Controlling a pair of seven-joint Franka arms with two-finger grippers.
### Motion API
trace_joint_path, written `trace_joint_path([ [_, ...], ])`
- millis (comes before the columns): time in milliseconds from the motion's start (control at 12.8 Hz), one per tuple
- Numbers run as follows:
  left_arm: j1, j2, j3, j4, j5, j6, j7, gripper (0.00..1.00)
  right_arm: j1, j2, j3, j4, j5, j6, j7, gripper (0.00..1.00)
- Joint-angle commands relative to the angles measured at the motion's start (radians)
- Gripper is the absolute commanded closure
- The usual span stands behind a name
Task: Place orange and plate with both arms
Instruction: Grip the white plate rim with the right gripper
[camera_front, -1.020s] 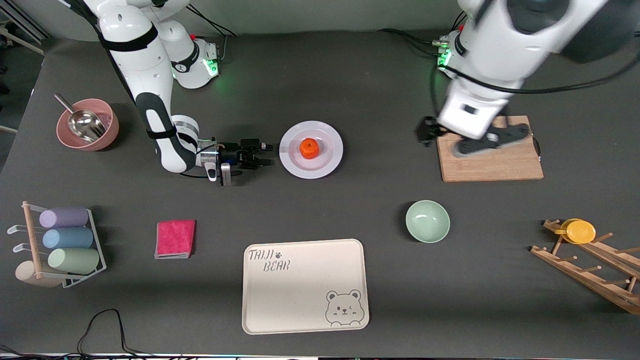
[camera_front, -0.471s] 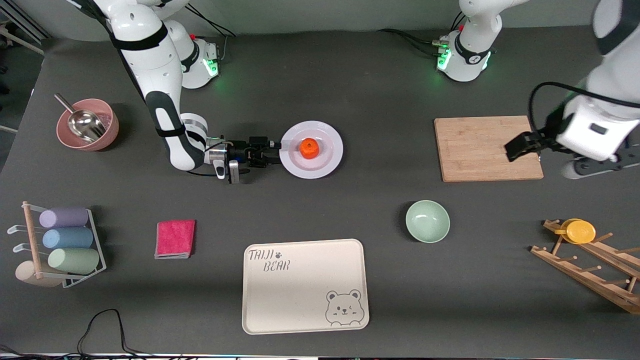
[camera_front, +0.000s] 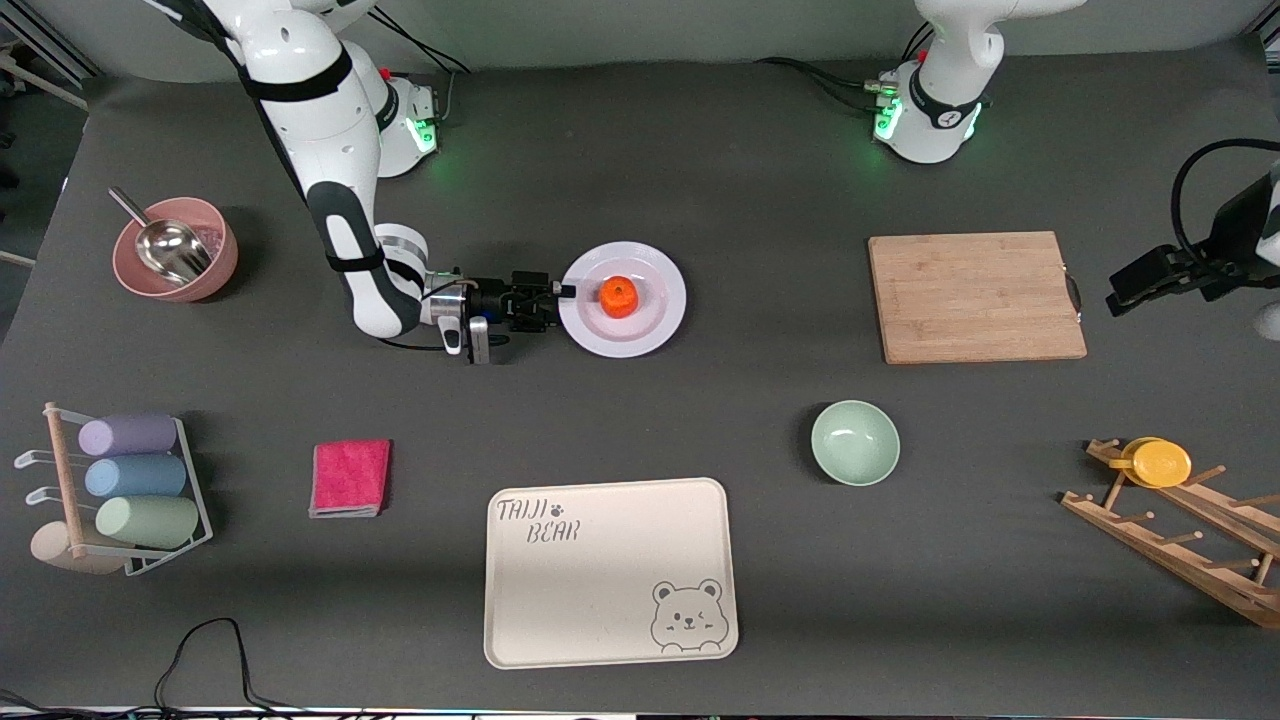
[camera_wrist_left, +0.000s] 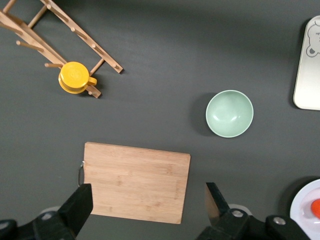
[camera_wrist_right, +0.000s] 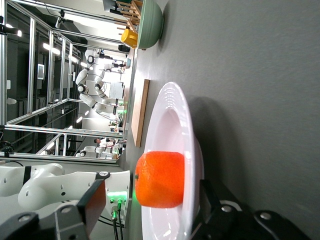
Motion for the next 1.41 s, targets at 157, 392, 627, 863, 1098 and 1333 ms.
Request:
trace_joint_path([
  [157, -0.038, -0.032, 0.052, -0.005, -0.011, -0.04, 0.125, 0.0, 0.043, 0.053, -0.003, 0.03, 0.049, 0.007, -0.065, 0.32],
  [392, -0.038, -0.022, 0.049, 0.021, -0.009, -0.054, 0.124, 0.0, 0.049, 0.055, -0.003, 0.03, 0.052, 0.007, -0.073, 0.95],
  [627, -0.041, -0.019, 0.046, 0.025, -0.011, -0.052, 0.11, 0.0, 0.049, 0.062, -0.005, 0.032, 0.051, 0.007, -0.083, 1.0],
  [863, -0.027, -0.015, 0.028, 0.025, -0.008, -0.07, 0.13, 0.0, 0.041, 0.071, -0.003, 0.03, 0.051, -0.007, -0.074, 1.0],
  [1098, -0.025, -0.013, 0.022, 0.025, -0.008, -0.074, 0.132, 0.0, 0.035, 0.073, -0.005, 0.03, 0.046, -0.054, 0.037, 1.0],
  [1333, -0.012, -0.015, 0.02, 0.025, -0.008, -0.074, 0.132, 0.0, 0.026, 0.062, -0.009, 0.032, 0.036, -0.063, 0.134, 1.0],
])
